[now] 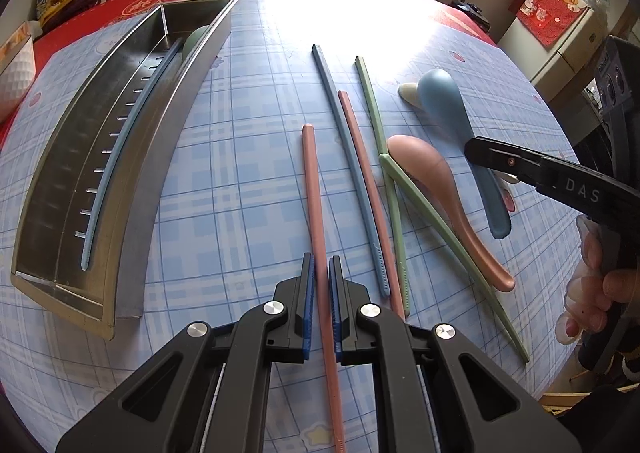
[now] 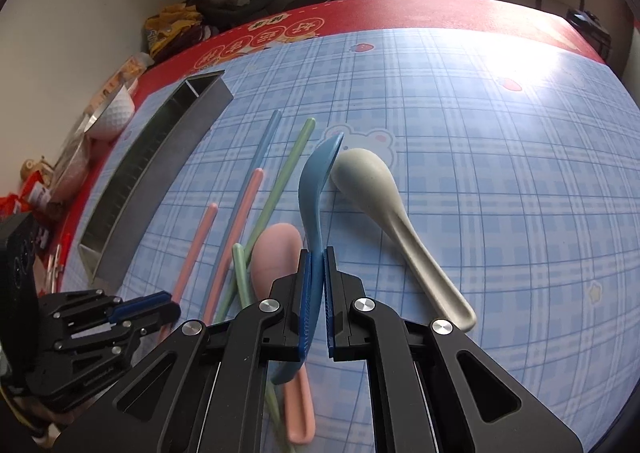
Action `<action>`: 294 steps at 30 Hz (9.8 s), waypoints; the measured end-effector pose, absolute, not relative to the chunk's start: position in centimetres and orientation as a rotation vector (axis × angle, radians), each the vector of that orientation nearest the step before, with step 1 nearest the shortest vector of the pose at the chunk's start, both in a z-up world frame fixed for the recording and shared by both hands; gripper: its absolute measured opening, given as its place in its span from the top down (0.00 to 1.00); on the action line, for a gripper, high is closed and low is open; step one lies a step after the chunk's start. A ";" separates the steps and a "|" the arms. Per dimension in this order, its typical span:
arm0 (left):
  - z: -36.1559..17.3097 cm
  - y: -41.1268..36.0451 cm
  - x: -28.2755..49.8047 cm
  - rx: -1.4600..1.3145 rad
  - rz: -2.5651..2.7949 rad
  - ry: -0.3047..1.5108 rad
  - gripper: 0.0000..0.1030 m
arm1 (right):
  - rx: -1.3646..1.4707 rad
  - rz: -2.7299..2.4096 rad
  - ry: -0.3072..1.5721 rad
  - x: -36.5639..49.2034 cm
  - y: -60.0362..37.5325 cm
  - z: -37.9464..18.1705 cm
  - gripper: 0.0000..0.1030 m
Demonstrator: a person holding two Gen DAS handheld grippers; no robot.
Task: Organize utensils
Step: 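Grasp the blue spoon with the right tool while the left tool holds the pink chopstick, then lower the pink chopstick into the steel caddy and open the left tool, then lower the blue spoon into the steel caddy and open the right tool, then move the left tool to the blue chopstick and close on it, then close the right tool on the beige spoon handle and lift it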
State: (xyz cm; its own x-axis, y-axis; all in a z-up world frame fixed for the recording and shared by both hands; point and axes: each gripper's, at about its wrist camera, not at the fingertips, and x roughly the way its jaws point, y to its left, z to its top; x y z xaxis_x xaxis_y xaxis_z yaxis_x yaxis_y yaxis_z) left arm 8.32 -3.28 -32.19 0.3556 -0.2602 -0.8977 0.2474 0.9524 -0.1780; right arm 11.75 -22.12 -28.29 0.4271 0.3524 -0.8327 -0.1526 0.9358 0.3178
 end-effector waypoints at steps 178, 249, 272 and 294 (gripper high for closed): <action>-31.3 -8.0 15.4 -0.009 -0.173 1.178 0.94 | 0.322 0.231 1.009 8.1 -33.4 -27.8 0.92; -23.4 -0.1 5.2 -0.119 -0.111 0.936 0.95 | 0.002 0.406 1.104 17.7 -24.8 -30.3 0.62; -23.7 2.5 6.2 -0.170 -0.178 0.945 0.95 | -0.066 0.410 1.147 15.8 -20.5 -29.3 0.88; -24.3 5.9 6.7 -0.243 -0.160 0.960 0.95 | -0.112 0.307 1.126 15.5 -17.9 -29.9 0.94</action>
State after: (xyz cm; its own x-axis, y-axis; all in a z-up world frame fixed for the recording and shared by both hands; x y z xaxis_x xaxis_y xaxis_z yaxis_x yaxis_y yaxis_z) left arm 6.66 5.92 -24.32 0.5647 -0.2416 -0.7892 0.0269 0.9611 -0.2750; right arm 15.52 -17.89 -29.87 0.3935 0.1851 -0.9005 -0.2979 0.9523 0.0656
